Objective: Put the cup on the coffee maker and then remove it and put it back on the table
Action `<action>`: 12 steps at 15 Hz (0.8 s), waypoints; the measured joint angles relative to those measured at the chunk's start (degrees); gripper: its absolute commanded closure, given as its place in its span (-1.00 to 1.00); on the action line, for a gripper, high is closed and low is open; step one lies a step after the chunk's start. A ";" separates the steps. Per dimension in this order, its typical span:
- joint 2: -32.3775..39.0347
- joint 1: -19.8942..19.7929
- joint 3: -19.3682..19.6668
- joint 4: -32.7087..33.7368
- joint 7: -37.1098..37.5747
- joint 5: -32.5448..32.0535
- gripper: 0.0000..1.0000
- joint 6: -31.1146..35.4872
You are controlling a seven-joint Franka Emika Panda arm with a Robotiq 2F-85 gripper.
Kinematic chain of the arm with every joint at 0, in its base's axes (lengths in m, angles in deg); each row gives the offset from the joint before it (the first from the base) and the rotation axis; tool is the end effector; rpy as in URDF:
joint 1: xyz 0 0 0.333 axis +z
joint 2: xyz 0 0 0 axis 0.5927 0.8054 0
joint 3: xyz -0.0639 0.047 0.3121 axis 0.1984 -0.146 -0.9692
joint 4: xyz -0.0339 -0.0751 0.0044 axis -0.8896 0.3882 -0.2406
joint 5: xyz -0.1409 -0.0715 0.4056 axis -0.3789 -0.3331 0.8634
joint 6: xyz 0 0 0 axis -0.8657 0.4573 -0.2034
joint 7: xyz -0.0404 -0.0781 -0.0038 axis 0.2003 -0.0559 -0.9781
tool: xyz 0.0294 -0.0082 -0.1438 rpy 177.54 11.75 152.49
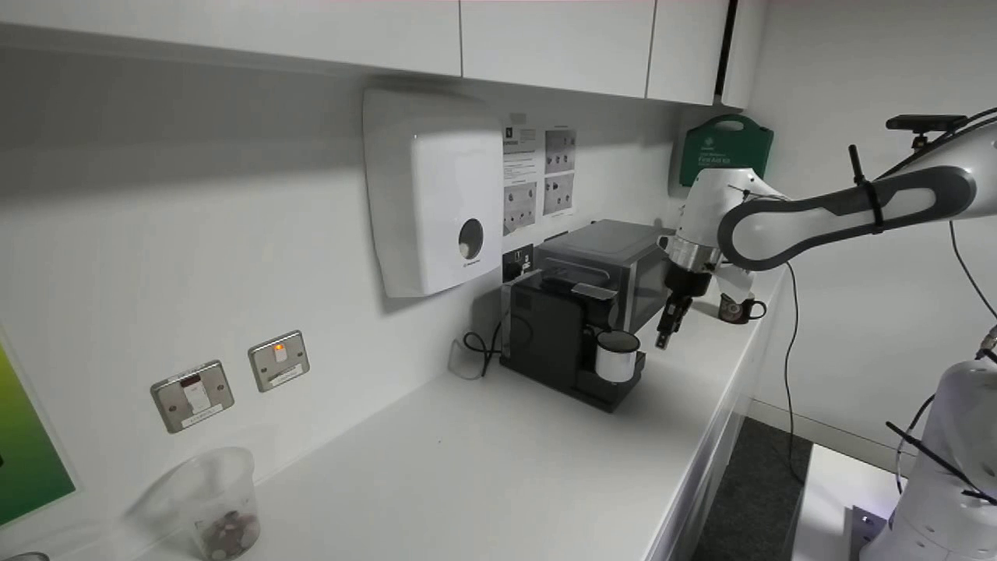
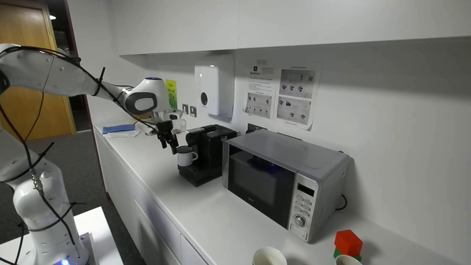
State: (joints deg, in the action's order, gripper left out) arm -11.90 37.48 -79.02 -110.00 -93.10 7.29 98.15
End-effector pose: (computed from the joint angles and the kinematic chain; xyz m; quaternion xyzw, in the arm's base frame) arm 0.4666 0.0239 0.4286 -0.9956 -0.0402 -0.0839 0.0136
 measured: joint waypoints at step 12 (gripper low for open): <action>-0.33 -0.46 0.61 1.39 1.08 0.04 -1.00 0.11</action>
State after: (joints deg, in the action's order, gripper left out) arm -12.22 37.02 -78.41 -108.61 -92.02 7.32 98.26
